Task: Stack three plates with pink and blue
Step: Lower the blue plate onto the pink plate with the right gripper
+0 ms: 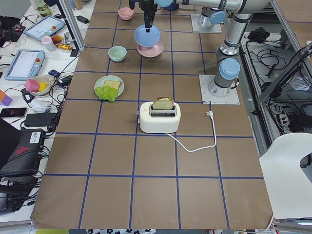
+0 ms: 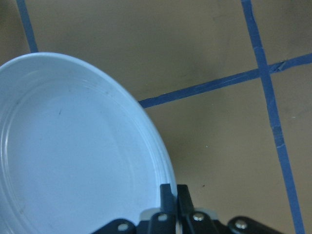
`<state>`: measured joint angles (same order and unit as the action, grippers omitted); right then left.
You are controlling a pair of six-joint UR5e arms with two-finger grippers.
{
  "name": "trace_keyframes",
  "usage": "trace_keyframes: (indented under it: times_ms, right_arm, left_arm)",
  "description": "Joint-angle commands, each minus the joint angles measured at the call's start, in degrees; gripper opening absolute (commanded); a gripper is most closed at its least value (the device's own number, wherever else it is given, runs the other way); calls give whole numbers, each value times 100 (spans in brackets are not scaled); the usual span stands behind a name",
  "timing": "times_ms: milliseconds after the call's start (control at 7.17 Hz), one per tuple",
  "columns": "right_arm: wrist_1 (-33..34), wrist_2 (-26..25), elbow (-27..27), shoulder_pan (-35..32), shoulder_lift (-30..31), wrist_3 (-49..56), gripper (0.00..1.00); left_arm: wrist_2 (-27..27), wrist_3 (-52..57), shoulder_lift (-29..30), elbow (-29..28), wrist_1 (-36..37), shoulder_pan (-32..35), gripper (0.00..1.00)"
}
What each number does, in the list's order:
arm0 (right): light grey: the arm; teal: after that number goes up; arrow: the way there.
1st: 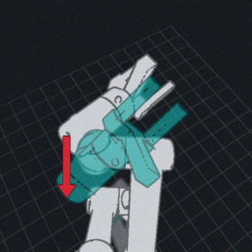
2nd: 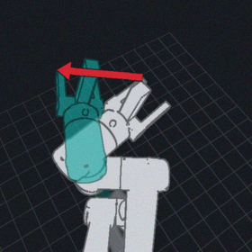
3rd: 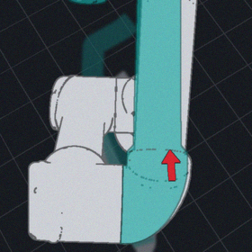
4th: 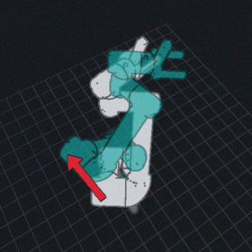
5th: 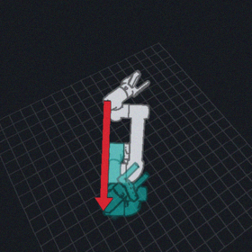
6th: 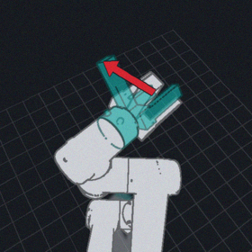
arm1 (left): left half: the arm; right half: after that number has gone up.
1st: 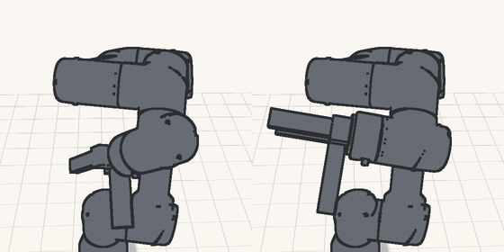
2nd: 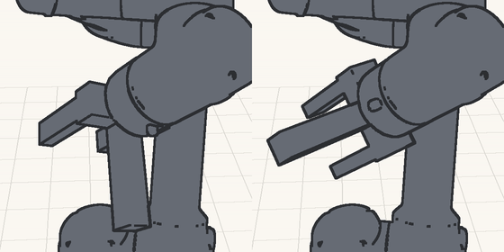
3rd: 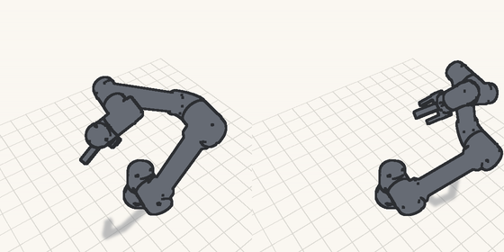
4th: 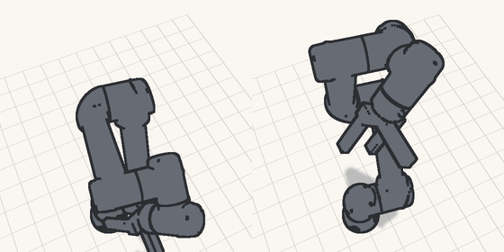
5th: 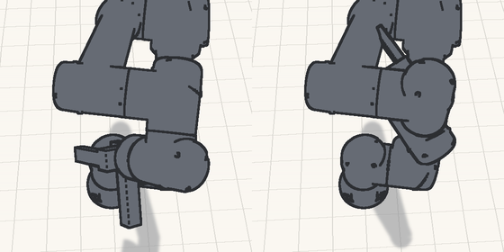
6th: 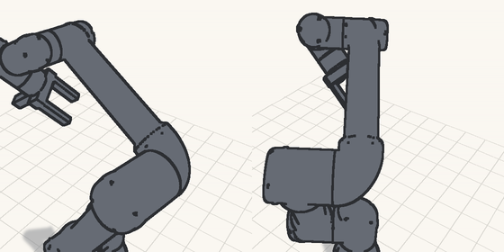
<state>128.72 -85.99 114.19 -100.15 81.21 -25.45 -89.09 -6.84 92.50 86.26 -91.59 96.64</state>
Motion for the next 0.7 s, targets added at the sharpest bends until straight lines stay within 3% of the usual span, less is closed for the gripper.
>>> trace_keyframes:
  times_ms: [0, 558]
  right_arm:
    - [30, 3, 16, -171, -122, -336, 0]
    - [380, -209, 244, -400, -315, -426, 0]
  left_arm:
    - [-3, -2, -65, 119, 19, -31, 100]
    - [-12, 7, -56, 75, 36, -40, 100]
